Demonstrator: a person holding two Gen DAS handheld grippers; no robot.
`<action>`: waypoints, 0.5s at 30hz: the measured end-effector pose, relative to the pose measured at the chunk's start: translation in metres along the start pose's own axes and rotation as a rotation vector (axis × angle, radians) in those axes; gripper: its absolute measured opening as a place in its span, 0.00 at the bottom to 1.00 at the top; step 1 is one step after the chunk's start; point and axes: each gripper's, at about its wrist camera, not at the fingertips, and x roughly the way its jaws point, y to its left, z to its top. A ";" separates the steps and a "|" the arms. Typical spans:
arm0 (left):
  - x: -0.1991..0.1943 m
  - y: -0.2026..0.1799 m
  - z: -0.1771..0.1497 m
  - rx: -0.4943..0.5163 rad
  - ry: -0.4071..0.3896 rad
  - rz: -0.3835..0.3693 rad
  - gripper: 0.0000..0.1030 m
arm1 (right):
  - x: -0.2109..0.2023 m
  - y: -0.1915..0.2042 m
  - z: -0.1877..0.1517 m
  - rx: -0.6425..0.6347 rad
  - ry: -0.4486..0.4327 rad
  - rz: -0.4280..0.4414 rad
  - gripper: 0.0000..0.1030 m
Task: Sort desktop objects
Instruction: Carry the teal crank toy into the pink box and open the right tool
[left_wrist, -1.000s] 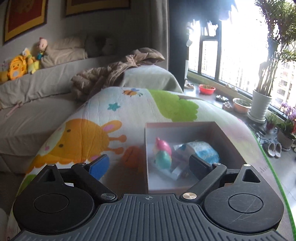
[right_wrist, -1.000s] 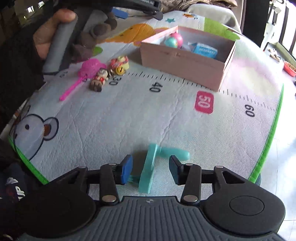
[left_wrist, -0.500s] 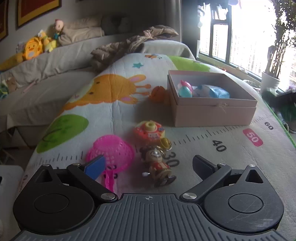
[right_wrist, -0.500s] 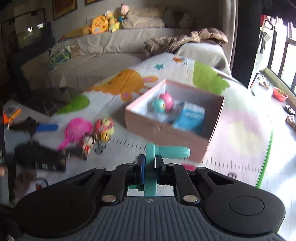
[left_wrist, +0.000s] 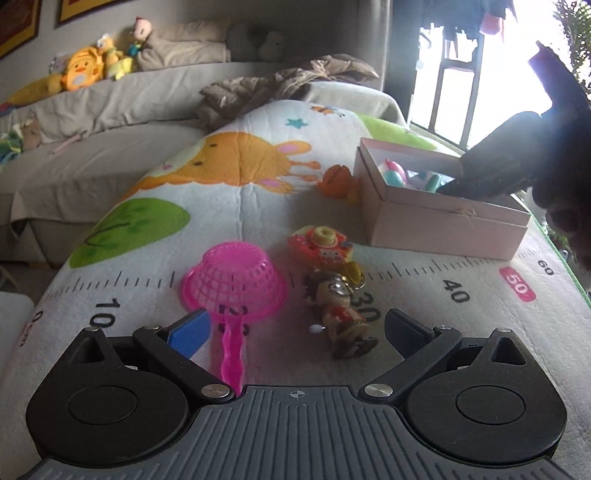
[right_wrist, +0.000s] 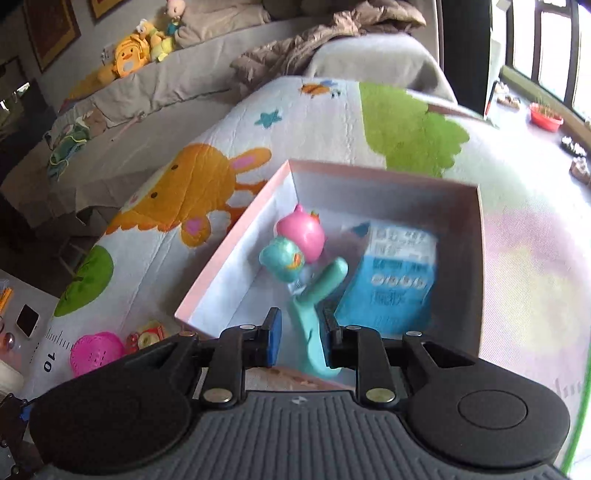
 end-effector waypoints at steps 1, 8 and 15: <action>0.000 0.003 -0.001 -0.009 0.004 0.004 1.00 | 0.000 0.000 -0.006 0.019 -0.015 -0.001 0.21; -0.003 0.018 -0.006 -0.050 0.009 -0.001 1.00 | -0.019 0.003 -0.031 0.089 0.108 0.097 0.21; -0.002 0.022 -0.009 -0.047 0.012 -0.027 1.00 | -0.050 0.053 -0.006 -0.071 0.047 0.094 0.44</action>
